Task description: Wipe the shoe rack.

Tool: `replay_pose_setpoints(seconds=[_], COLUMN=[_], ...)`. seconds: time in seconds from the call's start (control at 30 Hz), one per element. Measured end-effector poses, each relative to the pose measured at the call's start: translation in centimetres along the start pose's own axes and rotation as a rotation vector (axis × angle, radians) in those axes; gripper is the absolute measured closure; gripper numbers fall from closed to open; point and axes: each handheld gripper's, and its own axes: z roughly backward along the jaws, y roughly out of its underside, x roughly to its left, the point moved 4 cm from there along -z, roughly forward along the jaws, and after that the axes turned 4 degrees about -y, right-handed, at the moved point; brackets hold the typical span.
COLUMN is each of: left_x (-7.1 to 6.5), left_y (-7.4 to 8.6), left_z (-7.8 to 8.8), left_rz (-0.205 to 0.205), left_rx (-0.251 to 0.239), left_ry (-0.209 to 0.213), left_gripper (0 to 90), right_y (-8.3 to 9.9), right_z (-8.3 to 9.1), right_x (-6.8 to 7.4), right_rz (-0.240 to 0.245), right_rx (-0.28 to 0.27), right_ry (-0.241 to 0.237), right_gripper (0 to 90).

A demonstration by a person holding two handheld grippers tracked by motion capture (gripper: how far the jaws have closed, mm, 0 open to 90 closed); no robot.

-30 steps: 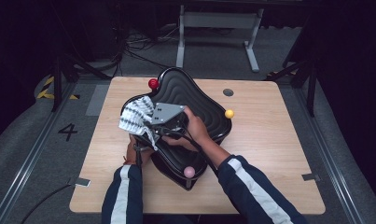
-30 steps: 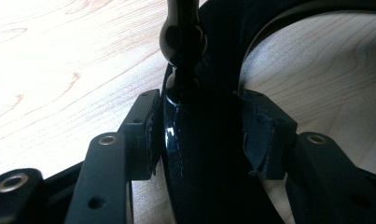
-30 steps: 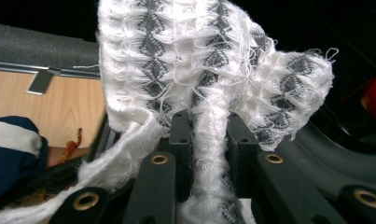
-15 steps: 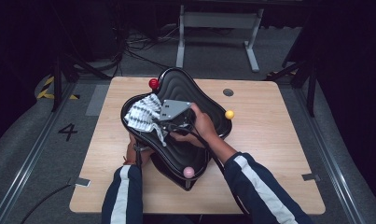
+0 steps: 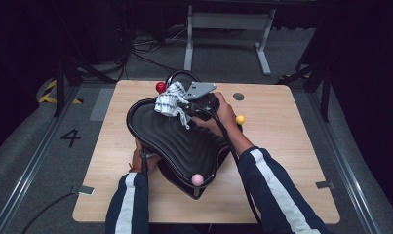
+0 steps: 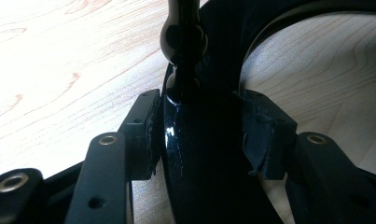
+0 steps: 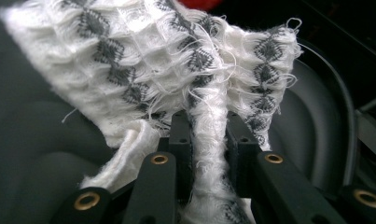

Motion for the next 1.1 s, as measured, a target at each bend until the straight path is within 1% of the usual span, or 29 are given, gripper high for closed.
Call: replay_pose_setpoints(seconds=[0.13, 0.17, 0.2, 0.23, 0.4, 0.43, 0.47, 0.5, 0.6, 0.67, 0.7, 0.73, 0.8, 0.87, 0.97, 1.1], left_x=[0.0, 0.0, 0.0, 0.0, 0.0, 0.1, 0.1, 0.1, 0.1, 0.1, 0.1, 0.1, 0.1, 0.1, 0.1, 0.1], left_y=[0.0, 0.0, 0.0, 0.0, 0.1, 0.1, 0.1, 0.1, 0.1, 0.1, 0.1, 0.1, 0.1, 0.1, 0.1, 0.1], left_z=[0.0, 0.0, 0.0, 0.0, 0.1, 0.1, 0.1, 0.1, 0.1, 0.1, 0.1, 0.1, 0.1, 0.1, 0.1, 0.1], left_rz=[0.001, 0.0, 0.0, 0.001, -0.002, -0.021, -0.022, -0.022, -0.021, -0.02, -0.02, -0.021, -0.021, -0.021, -0.022, -0.022], left_rx=[-0.001, -0.001, -0.001, -0.002, 0.0, 0.002, 0.007, 0.007, 0.015, 0.012, 0.012, 0.012, 0.012, 0.012, 0.013, 0.013], left_ry=[-0.002, -0.001, -0.002, -0.002, -0.001, 0.014, 0.022, 0.022, 0.036, 0.033, 0.033, 0.032, 0.032, 0.032, 0.033, 0.033], left_gripper=[50.8, 50.8, 50.8, 50.8, 50.6, 50.5, 50.5, 50.4, 50.4, 50.4, 50.4, 50.4, 50.4, 50.4, 50.4, 50.4], right_y=[0.3, 0.3, 0.3, 0.3, 0.2, 0.2, 0.1, 0.1, 0.2, 0.6, 0.6, 1.0, 1.1, 1.5, 1.8, 2.3], right_z=[-0.2, -0.3, -0.4, -0.5, -0.8, -0.9, -1.0, -1.0, -1.2, -1.2, -1.2, -1.2, -1.1, -0.9, -0.7, -0.3], right_x=[-1.2, -1.4, -1.7, -1.9, -3.1, -3.3, -3.5, -3.5, -4.2, -4.8, -4.8, -5.1, -5.2, -5.4, -5.3, -5.0], right_rz=[-0.054, -0.055, -0.056, -0.061, -0.081, -0.079, -0.083, -0.083, -0.094, -0.105, -0.105, -0.118, -0.125, -0.142, -0.134, -0.125], right_rx=[-0.006, -0.004, 0.0, 0.003, 0.011, 0.013, 0.014, 0.014, 0.021, 0.038, 0.038, 0.053, 0.057, 0.055, 0.065, 0.071], right_ry=[0.027, 0.031, 0.051, 0.059, 0.07, 0.081, 0.082, 0.082, 0.107, 0.134, 0.134, 0.147, 0.148, 0.143, 0.152, 0.149], right_gripper=[76.1, 76.0, 76.1, 76.2, 76.1, 76.1, 76.1, 76.1, 75.8, 75.8, 75.8, 75.8, 75.8, 76.0, 76.2, 76.4])
